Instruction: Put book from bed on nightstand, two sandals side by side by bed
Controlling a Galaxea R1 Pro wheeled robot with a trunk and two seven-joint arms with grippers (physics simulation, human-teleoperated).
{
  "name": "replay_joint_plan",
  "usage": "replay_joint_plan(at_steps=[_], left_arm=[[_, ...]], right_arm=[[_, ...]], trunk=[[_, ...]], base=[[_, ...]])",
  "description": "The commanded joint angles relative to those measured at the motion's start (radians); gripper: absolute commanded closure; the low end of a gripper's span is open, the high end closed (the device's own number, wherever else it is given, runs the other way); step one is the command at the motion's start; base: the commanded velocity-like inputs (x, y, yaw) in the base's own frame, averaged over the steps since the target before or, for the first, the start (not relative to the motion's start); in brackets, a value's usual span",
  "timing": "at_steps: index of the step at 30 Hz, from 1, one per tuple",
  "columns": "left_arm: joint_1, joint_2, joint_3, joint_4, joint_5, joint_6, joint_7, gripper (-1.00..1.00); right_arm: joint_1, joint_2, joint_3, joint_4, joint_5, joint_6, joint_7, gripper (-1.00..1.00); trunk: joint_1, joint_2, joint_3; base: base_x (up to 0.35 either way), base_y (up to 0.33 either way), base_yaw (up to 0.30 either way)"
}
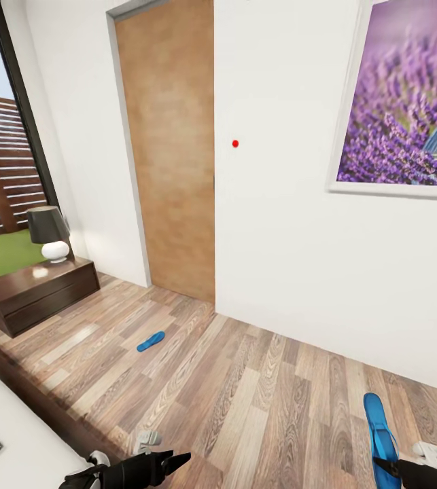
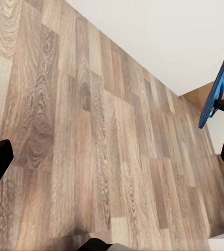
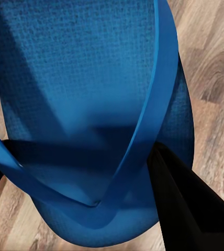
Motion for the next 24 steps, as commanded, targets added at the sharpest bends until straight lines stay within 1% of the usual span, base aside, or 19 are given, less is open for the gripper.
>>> replay_joint_plan(at_steps=[1, 11, 15, 24], left_arm=[[0.0, 0.001, -0.005, -0.001, 0.01, 0.01, 0.0, -1.0], [0.0, 0.001, -0.006, 0.009, 0.009, 0.01, 0.0, -1.0], [0.0, 0.0, -0.005, 0.012, 0.009, 0.01, 0.001, -1.0], [-0.001, 0.001, -0.005, 0.013, 0.01, 0.008, 0.002, -1.0]], right_arm=[[0.0, 0.0, -0.004, 0.0, -0.006, 0.012, 0.004, 1.0], [0.0, 0.001, -0.004, 0.0, -0.006, 0.012, 0.004, 1.0], [0.0, 0.001, -0.004, 0.0, -0.006, 0.012, 0.004, 1.0], [0.0, 0.002, -0.004, 0.0, -0.005, 0.012, 0.004, 1.0]], trunk=[[0.0, 0.0, -0.001], [0.0, 0.0, -0.001], [-0.016, 0.028, 0.012], [-0.016, 0.028, 0.012]], base=[[0.0, 0.0, 0.0], [0.0, 0.0, 0.0], [0.0, 0.0, 0.0], [0.0, 0.0, 0.0]])
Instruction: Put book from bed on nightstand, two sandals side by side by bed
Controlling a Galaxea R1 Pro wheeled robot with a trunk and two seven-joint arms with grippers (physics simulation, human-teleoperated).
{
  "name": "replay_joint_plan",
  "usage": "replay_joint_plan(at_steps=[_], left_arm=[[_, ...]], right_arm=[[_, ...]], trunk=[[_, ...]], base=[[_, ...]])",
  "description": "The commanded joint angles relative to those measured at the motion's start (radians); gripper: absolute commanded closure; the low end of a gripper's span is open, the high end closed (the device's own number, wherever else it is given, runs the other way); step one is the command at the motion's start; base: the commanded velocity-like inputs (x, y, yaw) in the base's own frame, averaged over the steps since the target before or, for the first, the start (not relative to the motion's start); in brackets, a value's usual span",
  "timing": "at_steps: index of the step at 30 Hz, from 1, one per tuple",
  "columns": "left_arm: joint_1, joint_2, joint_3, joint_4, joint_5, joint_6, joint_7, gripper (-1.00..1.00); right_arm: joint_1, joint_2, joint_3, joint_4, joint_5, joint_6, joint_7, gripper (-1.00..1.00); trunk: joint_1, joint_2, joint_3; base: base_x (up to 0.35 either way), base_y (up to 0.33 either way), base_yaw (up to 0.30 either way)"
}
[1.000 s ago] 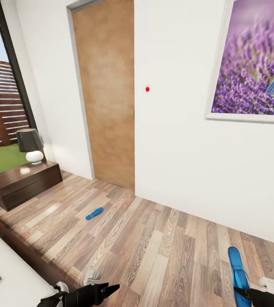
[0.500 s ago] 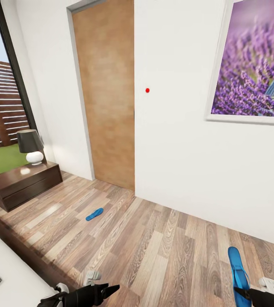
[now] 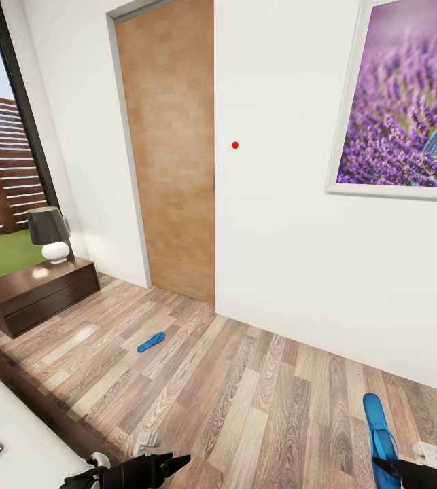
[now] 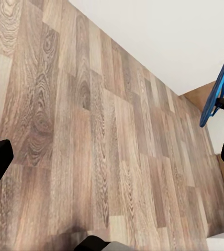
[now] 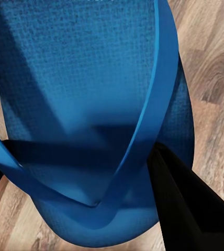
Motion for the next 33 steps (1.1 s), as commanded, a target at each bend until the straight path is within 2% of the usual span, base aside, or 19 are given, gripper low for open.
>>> replay_joint_plan(at_steps=[1, 7, 33], left_arm=[[0.0, 0.001, -0.005, -0.001, 0.011, 0.01, 0.001, -1.0], [0.0, 0.001, -0.005, 0.0, 0.011, 0.01, 0.001, -1.0], [-0.001, 0.0, -0.005, 0.001, 0.011, 0.008, 0.003, -1.0]], right_arm=[[0.0, 0.001, -0.005, 0.0, -0.007, 0.012, 0.004, 1.0], [0.0, 0.001, -0.005, 0.0, -0.006, 0.012, 0.004, 1.0], [-0.001, 0.001, -0.005, 0.004, -0.006, 0.012, 0.004, 1.0]], trunk=[[0.0, -0.001, -0.001], [0.0, -0.001, -0.001], [0.0, -0.001, -0.001]], base=[[0.0, 0.0, 0.0], [0.0, 0.0, -0.126], [0.0, 0.0, -0.263]])
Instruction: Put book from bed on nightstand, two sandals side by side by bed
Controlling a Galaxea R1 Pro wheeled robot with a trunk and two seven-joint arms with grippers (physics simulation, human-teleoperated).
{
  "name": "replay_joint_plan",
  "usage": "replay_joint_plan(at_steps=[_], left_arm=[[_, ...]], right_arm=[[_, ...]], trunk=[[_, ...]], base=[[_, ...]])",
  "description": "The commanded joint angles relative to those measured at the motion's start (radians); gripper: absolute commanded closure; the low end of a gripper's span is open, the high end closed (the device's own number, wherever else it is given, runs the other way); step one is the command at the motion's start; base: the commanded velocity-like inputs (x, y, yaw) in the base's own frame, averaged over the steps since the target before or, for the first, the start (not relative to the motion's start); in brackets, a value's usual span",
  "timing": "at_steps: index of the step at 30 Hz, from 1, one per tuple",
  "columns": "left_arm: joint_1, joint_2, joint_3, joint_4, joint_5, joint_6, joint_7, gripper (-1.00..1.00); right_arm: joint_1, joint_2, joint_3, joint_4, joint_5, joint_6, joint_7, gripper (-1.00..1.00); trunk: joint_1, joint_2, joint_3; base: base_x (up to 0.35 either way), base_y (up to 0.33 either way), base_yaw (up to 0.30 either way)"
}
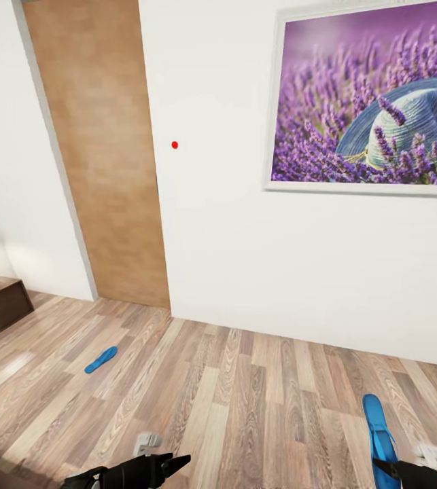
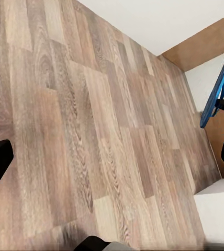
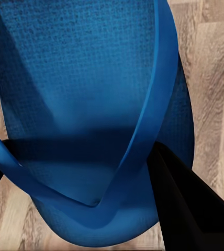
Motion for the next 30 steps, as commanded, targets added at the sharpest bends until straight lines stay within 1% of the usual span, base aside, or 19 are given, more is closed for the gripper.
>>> replay_joint_plan(at_steps=[1, 11, 13, 15, 16, 20, 21, 23, 26, 29, 30], left_arm=[[0.0, 0.001, -0.004, -0.001, 0.011, 0.01, 0.001, -1.0], [0.0, 0.001, -0.004, 0.001, 0.01, 0.009, 0.004, -1.0], [0.0, -0.004, -0.004, 0.009, 0.009, 0.007, 0.016, -1.0], [0.0, -0.014, -0.004, 0.029, 0.007, -0.009, 0.058, -1.0], [0.0, -0.023, -0.004, 0.042, 0.007, -0.036, 0.113, -1.0], [0.0, -0.051, -0.004, 0.06, 0.007, -0.111, 0.282, -1.0], [0.0, -0.054, -0.004, 0.063, 0.006, -0.116, 0.301, -1.0], [0.0, -0.064, -0.005, 0.073, 0.006, -0.132, 0.368, -1.0], [0.0, -0.068, -0.005, 0.077, 0.006, -0.138, 0.398, -1.0], [0.0, -0.069, -0.005, 0.078, 0.006, -0.15, 0.405, -1.0], [0.0, -0.069, -0.006, 0.079, 0.007, -0.17, 0.407, -1.0]], right_arm=[[-0.001, 0.0, -0.007, 0.0, -0.007, 0.012, 0.004, 1.0], [-0.001, 0.0, -0.006, 0.0, -0.007, 0.012, 0.004, 1.0], [-0.001, 0.0, -0.005, 0.001, -0.007, 0.012, 0.003, 1.0], [-0.001, 0.001, -0.005, 0.001, -0.007, 0.011, 0.003, 1.0], [-0.001, 0.004, -0.005, 0.001, -0.007, 0.011, 0.0, 1.0], [-0.001, 0.016, -0.005, 0.016, -0.006, 0.01, -0.014, 1.0], [-0.001, 0.017, -0.005, 0.017, -0.006, 0.01, -0.017, 1.0], [-0.001, 0.021, -0.005, 0.021, -0.006, 0.01, -0.024, 1.0], [-0.001, 0.024, -0.005, 0.026, -0.005, 0.01, -0.026, 1.0], [-0.001, 0.027, -0.005, 0.04, -0.005, 0.01, -0.026, 1.0], [-0.001, 0.035, -0.005, 0.047, -0.003, 0.01, -0.026, 1.0]], trunk=[[0.0, -0.001, -0.001], [0.0, -0.001, -0.001], [0.0, -0.001, -0.001], [0.0, -0.001, -0.001], [0.0, -0.001, -0.001], [0.0, -0.001, -0.001], [0.0, -0.001, -0.001], [0.0, -0.001, -0.001], [0.0, -0.001, -0.001], [0.0, -0.001, -0.001], [0.0, -0.001, -0.001]], base=[[0.0, 0.0, -0.238], [0.0, 0.0, -0.211], [0.0, 0.0, -0.175], [0.0, 0.0, -0.16], [0.0, 0.0, -0.145], [0.0, 0.0, -0.136], [0.0, 0.0, -0.121], [0.0, 0.0, -0.064], [0.0, 0.0, -0.018], [0.0, 0.0, -0.003], [0.0, 0.0, 0.0]])
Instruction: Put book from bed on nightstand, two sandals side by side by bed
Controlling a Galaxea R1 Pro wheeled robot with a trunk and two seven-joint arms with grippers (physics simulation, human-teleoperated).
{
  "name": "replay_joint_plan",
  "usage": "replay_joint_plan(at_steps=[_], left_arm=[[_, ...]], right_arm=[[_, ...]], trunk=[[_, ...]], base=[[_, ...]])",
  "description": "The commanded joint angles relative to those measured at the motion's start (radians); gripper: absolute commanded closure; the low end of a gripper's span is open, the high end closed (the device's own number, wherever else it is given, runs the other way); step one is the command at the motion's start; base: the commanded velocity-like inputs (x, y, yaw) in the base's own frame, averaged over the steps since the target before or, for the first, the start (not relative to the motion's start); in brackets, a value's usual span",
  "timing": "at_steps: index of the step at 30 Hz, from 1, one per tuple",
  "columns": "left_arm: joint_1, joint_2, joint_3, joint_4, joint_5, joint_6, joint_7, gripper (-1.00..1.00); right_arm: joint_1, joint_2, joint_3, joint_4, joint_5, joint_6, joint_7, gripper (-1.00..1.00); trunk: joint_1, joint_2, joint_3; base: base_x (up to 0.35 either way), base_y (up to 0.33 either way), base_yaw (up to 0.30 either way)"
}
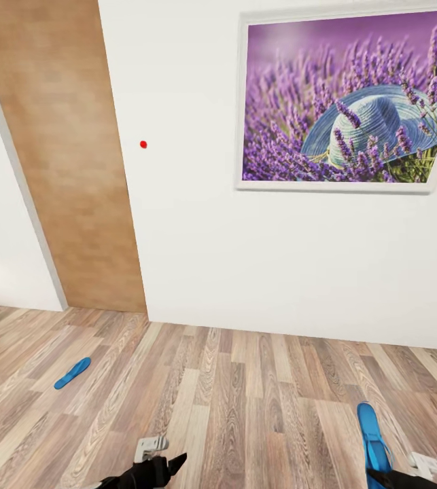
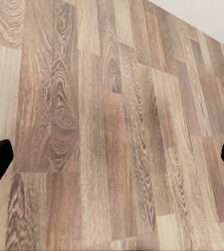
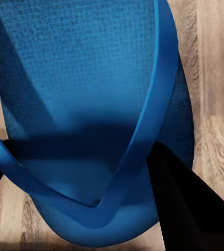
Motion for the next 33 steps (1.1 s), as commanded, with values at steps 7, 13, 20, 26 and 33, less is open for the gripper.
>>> replay_joint_plan(at_steps=[7, 13, 20, 26, 33], left_arm=[[0.0, 0.0, -0.004, -0.001, 0.011, -0.001, 0.0, -1.0], [0.0, 0.0, -0.004, -0.001, 0.011, -0.002, 0.0, -1.0], [0.0, 0.0, -0.004, -0.001, 0.011, -0.002, -0.001, -1.0], [0.0, 0.0, -0.004, -0.001, 0.011, -0.002, -0.001, -1.0], [0.0, 0.0, -0.004, -0.001, 0.011, -0.002, -0.001, -1.0]], right_arm=[[-0.001, 0.008, -0.007, 0.002, -0.014, 0.013, 0.003, 1.0], [-0.001, 0.009, -0.007, 0.002, -0.014, 0.013, 0.003, 1.0], [-0.001, 0.009, -0.007, 0.002, -0.014, 0.013, 0.003, 1.0], [-0.001, 0.01, -0.007, 0.002, -0.014, 0.013, 0.003, 1.0], [-0.001, 0.01, -0.006, 0.003, -0.014, 0.013, 0.003, 1.0]], trunk=[[0.0, -0.001, 0.0], [0.0, -0.001, 0.003], [0.0, -0.001, 0.007], [0.0, -0.001, 0.012], [0.0, -0.001, 0.012]], base=[[0.0, 0.0, 0.0], [0.0, 0.0, 0.0], [0.0, 0.0, -0.152], [0.0, 0.0, -0.235], [0.099, -0.034, -0.042]])
